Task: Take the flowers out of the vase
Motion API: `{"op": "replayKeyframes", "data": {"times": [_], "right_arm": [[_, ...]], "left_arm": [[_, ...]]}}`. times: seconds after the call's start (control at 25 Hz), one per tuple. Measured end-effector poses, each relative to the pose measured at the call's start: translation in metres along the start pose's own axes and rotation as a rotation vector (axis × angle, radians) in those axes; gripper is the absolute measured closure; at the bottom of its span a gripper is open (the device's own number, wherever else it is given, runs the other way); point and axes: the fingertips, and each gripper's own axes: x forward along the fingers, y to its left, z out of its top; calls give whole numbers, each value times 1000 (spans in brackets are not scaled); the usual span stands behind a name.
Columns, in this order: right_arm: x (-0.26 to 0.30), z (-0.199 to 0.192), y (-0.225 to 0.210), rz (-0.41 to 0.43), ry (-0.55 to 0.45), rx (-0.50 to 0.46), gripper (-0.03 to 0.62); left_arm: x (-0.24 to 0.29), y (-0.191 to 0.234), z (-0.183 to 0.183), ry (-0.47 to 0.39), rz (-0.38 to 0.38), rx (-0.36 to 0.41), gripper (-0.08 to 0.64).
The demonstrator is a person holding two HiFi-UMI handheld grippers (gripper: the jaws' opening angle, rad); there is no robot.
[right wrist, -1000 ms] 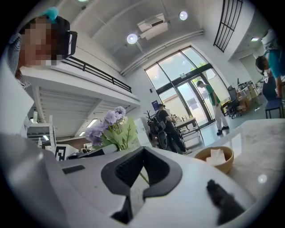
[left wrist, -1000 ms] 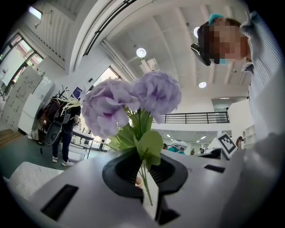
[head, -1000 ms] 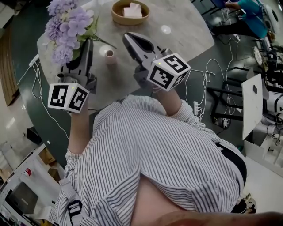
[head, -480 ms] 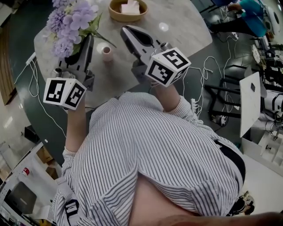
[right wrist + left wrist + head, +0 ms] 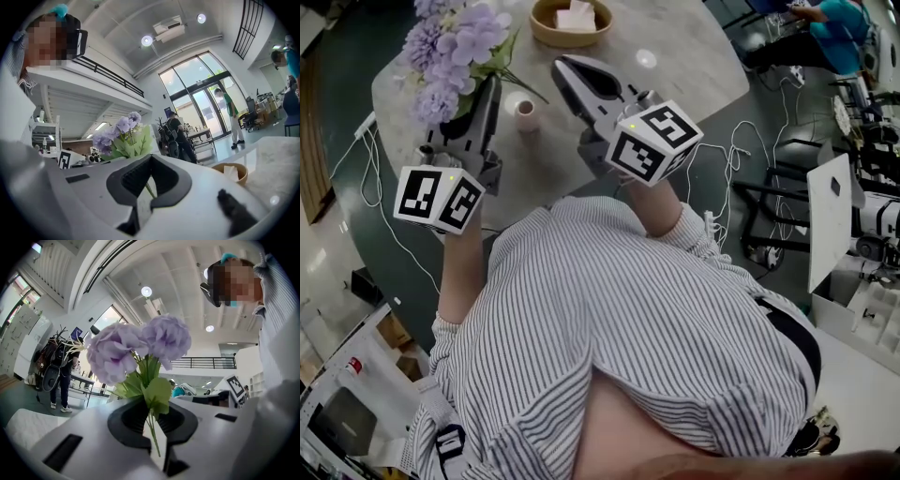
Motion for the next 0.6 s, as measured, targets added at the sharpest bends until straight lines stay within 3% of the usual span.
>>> {"op": "replayKeyframes", "data": {"times": [0.6], "right_arm": [[-1,-4,1,9,15,-11,577]], "left_arm": [[0,-3,1,-10,-8,-13,522]]}}
